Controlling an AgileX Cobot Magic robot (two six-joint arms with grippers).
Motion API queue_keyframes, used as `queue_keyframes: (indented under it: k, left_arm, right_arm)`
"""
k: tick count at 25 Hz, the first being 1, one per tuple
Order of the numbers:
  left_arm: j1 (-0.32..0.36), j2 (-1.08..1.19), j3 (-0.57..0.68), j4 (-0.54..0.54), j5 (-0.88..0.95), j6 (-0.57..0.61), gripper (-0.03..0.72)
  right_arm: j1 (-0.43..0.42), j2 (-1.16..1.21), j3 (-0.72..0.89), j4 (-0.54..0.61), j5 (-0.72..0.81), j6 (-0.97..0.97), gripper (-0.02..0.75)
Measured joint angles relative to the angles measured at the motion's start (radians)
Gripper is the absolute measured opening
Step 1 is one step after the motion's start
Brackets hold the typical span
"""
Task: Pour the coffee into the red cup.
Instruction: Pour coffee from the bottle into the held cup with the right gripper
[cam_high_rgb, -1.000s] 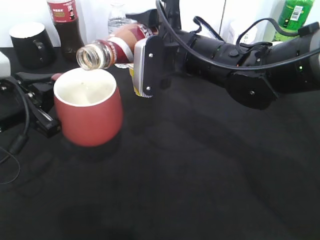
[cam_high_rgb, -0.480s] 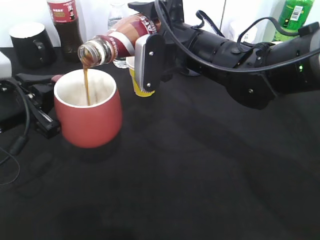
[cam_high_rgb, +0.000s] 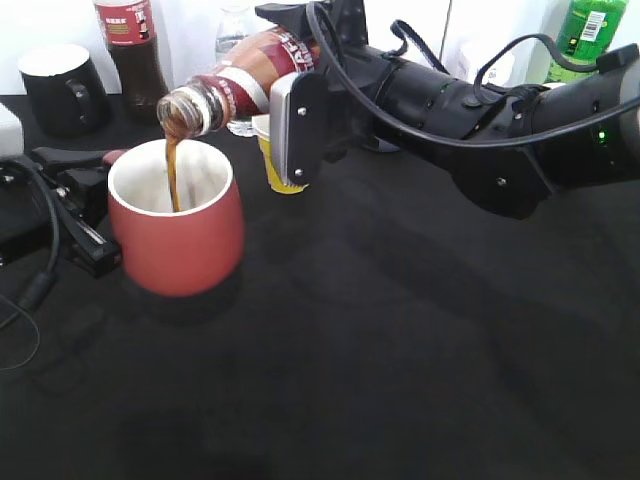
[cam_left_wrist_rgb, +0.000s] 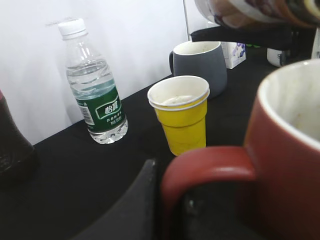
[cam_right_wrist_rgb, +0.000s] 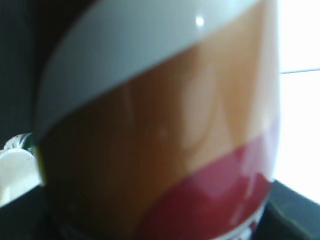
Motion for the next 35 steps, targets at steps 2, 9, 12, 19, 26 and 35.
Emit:
queue_keyframes:
  k: [2,9,12,19,26,35]
  left_arm:
    - [0.0,0.0,0.0,0.0,0.0,0.0,0.055]
    - [0.0,0.0,0.0,0.0,0.003,0.0,0.056]
    - [0.0,0.0,0.0,0.0,0.003,0.0,0.056]
    - [0.0,0.0,0.0,0.001,0.006,0.0,0.056]
    - [0.0,0.0,0.0,0.001,0.006,0.0,0.056]
    - [0.0,0.0,0.0,0.001,0.006,0.0,0.057]
  right_arm:
    - [0.0,0.0,0.0,0.0,-0.001,-0.005,0.534]
    - [0.0,0.0,0.0,0.0,-0.001,-0.009,0.534]
    - [0.0,0.0,0.0,0.001,-0.001,-0.022,0.534]
    - [0.0,0.0,0.0,0.002,-0.002,-0.032,0.534]
    - [0.0,0.0,0.0,0.005,-0.005,-0.034,0.534]
    - [0.0,0.0,0.0,0.005,-0.006,-0.045,0.534]
